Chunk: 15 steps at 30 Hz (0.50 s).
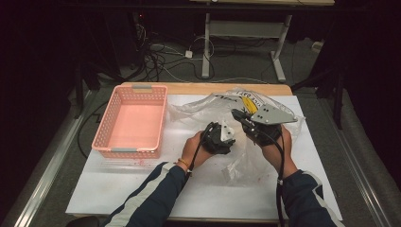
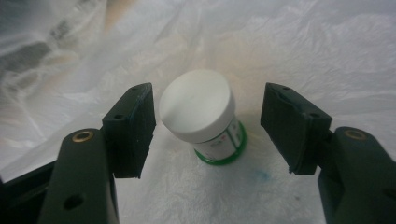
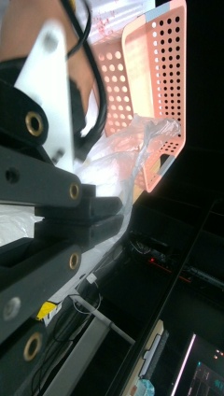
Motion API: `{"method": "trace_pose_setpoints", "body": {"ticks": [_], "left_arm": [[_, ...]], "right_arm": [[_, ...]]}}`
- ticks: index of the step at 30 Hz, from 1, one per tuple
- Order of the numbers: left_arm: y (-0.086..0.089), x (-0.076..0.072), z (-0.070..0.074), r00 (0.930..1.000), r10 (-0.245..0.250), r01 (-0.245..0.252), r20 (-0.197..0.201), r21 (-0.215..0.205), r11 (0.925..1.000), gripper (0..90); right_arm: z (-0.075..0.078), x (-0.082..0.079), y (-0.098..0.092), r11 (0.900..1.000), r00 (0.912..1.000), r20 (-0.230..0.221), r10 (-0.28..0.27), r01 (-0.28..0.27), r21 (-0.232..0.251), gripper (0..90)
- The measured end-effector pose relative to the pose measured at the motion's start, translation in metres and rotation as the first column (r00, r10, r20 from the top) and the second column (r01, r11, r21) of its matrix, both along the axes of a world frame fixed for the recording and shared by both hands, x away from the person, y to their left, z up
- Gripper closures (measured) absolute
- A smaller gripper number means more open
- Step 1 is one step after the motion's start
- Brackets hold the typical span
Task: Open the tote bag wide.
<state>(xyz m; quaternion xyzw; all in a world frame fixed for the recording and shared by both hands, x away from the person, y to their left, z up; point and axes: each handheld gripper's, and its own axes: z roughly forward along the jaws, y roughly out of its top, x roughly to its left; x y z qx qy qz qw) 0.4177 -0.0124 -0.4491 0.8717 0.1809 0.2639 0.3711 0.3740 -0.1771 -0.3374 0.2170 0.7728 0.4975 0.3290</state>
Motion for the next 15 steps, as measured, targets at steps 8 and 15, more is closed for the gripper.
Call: {"method": "trace_pose_setpoints", "body": {"ticks": [8,15], "left_arm": [[0.029,-0.047,0.023,0.9889,-0.095,0.094,0.114,0.007,0.9955,30.2],[0.091,-0.089,0.043,0.9753,-0.098,0.106,0.198,-0.029,0.9939,30.0]], "right_arm": [[-0.002,0.001,-0.003,1.0,0.9999,-0.004,-0.014,0.014,-0.012,90.0],[-0.004,0.003,-0.007,0.999,0.9994,-0.026,-0.025,0.024,-0.03,90.0]]}}
